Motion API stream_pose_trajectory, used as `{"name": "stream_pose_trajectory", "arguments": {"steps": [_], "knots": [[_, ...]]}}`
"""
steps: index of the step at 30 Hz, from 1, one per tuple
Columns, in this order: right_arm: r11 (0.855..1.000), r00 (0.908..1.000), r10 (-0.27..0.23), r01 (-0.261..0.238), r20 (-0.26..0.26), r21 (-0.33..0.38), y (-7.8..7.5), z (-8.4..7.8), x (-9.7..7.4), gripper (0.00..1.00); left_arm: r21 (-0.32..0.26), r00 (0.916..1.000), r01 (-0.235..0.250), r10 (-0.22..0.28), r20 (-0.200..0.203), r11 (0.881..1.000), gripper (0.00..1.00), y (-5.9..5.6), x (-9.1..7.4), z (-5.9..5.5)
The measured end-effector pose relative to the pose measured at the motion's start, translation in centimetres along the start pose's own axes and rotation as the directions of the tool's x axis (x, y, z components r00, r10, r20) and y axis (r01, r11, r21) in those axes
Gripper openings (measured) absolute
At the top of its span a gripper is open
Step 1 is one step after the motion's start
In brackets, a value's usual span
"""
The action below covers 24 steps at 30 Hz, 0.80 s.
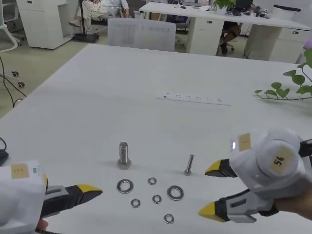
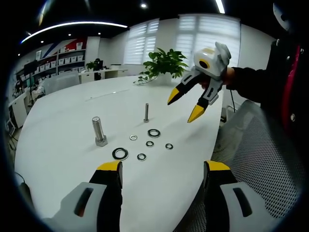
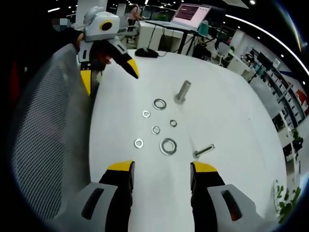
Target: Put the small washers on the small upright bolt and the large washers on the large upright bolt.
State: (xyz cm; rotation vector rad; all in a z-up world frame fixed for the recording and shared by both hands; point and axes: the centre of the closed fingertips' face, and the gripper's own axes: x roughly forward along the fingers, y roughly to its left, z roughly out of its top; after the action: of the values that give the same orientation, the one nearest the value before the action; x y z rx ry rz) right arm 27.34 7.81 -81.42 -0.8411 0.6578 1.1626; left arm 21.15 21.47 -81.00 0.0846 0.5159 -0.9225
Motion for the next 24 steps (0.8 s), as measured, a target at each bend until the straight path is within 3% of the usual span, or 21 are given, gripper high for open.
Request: {"name": "stream_pose_trajectory", "arguments": {"steps": [24], "knots": [[0.992, 0.9920, 0.088, -0.096, -0.090, -0.086, -1.3, 1.0, 2.4, 0.41, -0.002, 0.9996, -0.028, 0.028, 0.010, 1.000, 0.67, 0.4, -0.1, 0.2]]}}
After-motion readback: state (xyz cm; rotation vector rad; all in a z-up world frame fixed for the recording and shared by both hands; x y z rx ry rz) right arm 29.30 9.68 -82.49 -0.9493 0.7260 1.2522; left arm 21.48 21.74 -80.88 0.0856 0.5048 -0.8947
